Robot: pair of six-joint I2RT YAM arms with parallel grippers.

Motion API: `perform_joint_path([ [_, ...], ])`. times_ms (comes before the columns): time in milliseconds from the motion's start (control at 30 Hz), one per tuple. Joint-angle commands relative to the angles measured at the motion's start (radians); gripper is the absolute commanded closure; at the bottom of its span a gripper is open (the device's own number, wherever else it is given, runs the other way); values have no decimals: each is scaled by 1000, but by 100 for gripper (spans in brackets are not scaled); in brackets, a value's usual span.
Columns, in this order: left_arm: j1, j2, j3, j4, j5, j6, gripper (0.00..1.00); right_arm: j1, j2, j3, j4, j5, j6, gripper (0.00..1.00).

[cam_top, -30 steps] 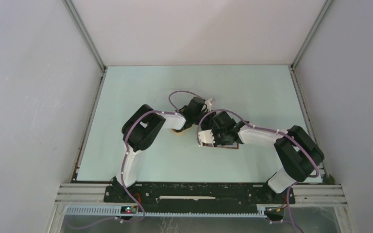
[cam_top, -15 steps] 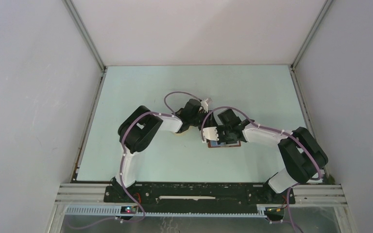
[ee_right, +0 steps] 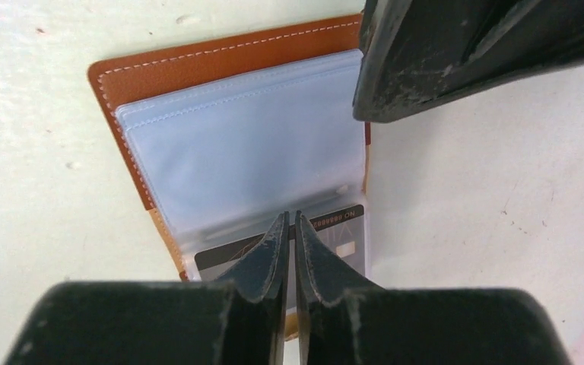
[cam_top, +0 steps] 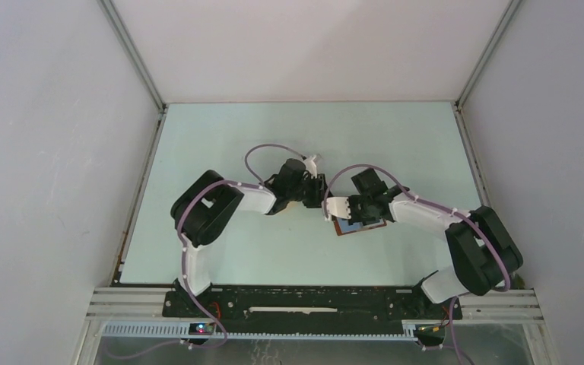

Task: Put the credit cards into the card holder
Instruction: Insert the credit card into the card holder.

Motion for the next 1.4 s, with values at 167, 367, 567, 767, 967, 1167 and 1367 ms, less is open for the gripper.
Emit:
perform_joint_path([
  [167,5,-234,-178,205,-99,83,61,-48,-124,-6,-93,-165,4,82],
  [367,-11,-222,-185,248,-60,80,65,-44,-88,-6,-94,-164,-4,80],
  [567,-52,-139,-91,177,-21,98,82,-32,-53,-6,-81,-152,-2,82],
  [767,-85,-51,7,57,-15,116,87,-13,-14,-6,-65,-113,-4,84],
  [967,-92,6,76,-74,-43,125,89,-11,-7,-6,-70,-97,-10,85],
  [1167,-83,43,112,-159,-66,110,90,-19,-14,-6,-74,-80,-13,85],
  [1367,-66,62,119,-182,-69,86,92,-42,-28,-6,-79,-75,-15,85],
])
